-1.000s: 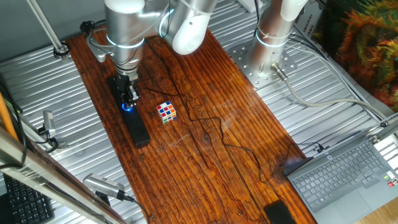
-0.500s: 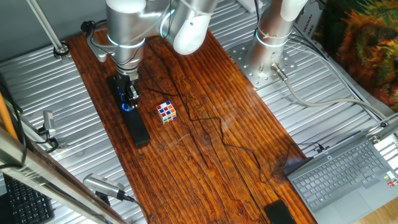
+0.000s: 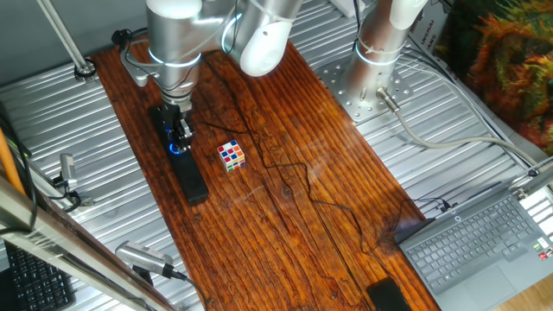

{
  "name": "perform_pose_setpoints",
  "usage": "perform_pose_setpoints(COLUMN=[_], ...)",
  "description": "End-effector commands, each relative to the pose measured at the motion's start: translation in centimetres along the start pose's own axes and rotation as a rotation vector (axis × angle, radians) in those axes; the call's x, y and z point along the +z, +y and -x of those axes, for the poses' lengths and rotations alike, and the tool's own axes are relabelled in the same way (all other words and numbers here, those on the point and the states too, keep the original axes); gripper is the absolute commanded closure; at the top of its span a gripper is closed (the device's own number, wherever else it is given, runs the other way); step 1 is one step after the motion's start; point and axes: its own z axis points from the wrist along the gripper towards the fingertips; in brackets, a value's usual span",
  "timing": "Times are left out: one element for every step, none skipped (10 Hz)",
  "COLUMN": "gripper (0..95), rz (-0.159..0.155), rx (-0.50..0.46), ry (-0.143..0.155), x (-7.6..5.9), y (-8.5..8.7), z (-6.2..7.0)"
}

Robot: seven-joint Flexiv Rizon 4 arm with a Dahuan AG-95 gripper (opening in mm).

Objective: Turn the knob to increase the volume of the speaker

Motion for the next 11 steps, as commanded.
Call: perform_pose_setpoints(gripper=[57.0, 57.0, 57.0, 57.0, 57.0, 57.0, 57.0, 57.0, 57.0, 57.0, 57.0], rz=[-0.001, -0.002, -0.008, -0.023, -0.033, -0.028, -0.027, -0.027, -0.028, -0.027, -0.026], rx=[-0.003, -0.003, -0.001, 0.0, 0.003, 0.004, 0.002, 0.001, 0.001, 0.002, 0.001], ry=[-0.002, -0.002, -0.003, -0.004, -0.005, -0.006, -0.006, -0.007, -0.007, -0.012, -0.013], x=[0.03, 0.04, 0.07, 0.11, 0.14, 0.16, 0.17, 0.19, 0.19, 0.21, 0.22], y=[-0.04, -0.05, -0.05, -0.03, -0.01, 0.0, 0.0, -0.02, -0.02, -0.03, -0.03], z=[0.0, 0.01, 0.02, 0.03, 0.04, 0.03, 0.03, -0.01, -0.02, -0.05, -0.05])
